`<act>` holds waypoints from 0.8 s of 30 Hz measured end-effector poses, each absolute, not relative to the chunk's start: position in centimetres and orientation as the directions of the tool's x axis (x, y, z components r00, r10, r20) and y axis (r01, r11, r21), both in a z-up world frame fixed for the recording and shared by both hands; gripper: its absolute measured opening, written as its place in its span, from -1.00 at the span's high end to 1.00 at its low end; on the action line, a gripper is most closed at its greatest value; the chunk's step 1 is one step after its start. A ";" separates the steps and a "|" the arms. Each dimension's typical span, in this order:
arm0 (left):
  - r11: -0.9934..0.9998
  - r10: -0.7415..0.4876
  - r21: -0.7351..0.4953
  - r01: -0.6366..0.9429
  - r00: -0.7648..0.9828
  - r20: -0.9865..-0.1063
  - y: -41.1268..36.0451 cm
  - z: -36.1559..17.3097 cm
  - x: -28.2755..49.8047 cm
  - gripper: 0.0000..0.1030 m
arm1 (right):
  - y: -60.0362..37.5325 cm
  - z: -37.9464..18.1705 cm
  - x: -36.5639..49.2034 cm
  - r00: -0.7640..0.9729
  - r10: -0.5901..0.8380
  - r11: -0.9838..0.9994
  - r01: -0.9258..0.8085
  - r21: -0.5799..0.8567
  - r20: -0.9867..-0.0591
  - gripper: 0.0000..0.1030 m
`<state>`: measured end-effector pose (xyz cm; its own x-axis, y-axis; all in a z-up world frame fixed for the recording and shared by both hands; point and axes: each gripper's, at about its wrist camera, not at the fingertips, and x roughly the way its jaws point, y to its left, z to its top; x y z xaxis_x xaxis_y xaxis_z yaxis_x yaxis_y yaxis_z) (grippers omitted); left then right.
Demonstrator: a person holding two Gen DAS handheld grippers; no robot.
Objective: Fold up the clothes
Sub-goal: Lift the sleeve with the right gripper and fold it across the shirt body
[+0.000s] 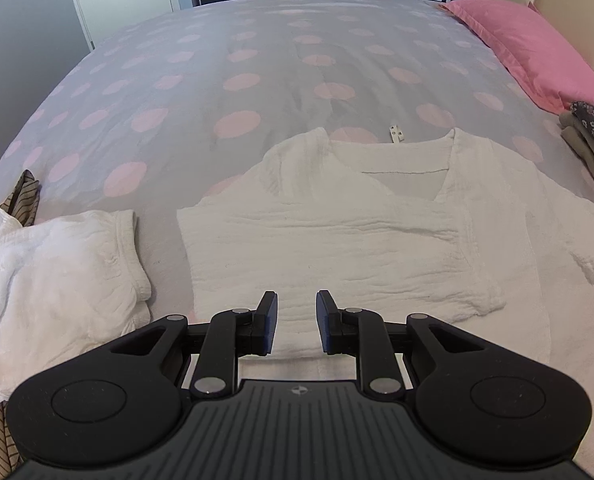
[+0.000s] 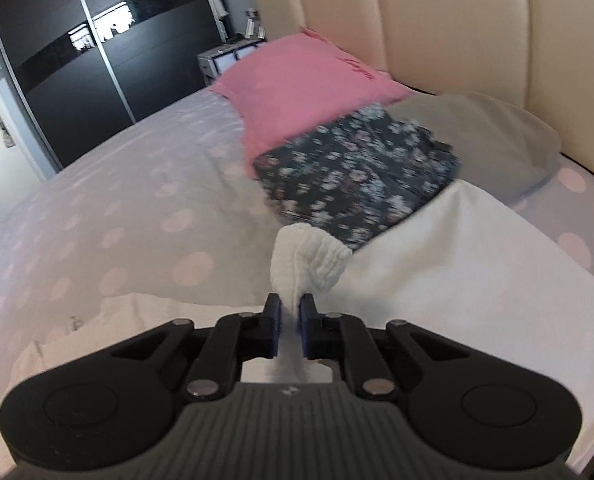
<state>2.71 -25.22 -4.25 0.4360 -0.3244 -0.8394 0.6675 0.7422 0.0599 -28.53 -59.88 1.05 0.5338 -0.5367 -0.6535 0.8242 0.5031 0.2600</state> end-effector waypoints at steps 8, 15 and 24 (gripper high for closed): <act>0.742 -0.354 0.029 0.670 0.427 -0.832 -25.3 -3.5 2.9 0.63 | -52.8 5.9 -19.1 0.725 -0.403 0.699 0.638 0.324 -0.559 0.78; 0.747 -0.371 0.009 0.665 0.427 -0.825 -25.5 -3.1 3.7 0.56 | -48.6 4.4 -11.2 0.761 -0.285 0.753 0.554 0.355 -0.583 0.78; 0.770 -0.369 -0.029 0.637 0.408 -0.835 -24.7 -3.3 6.0 0.56 | -44.3 -0.7 -2.3 0.737 -0.147 0.779 0.498 0.382 -0.660 0.68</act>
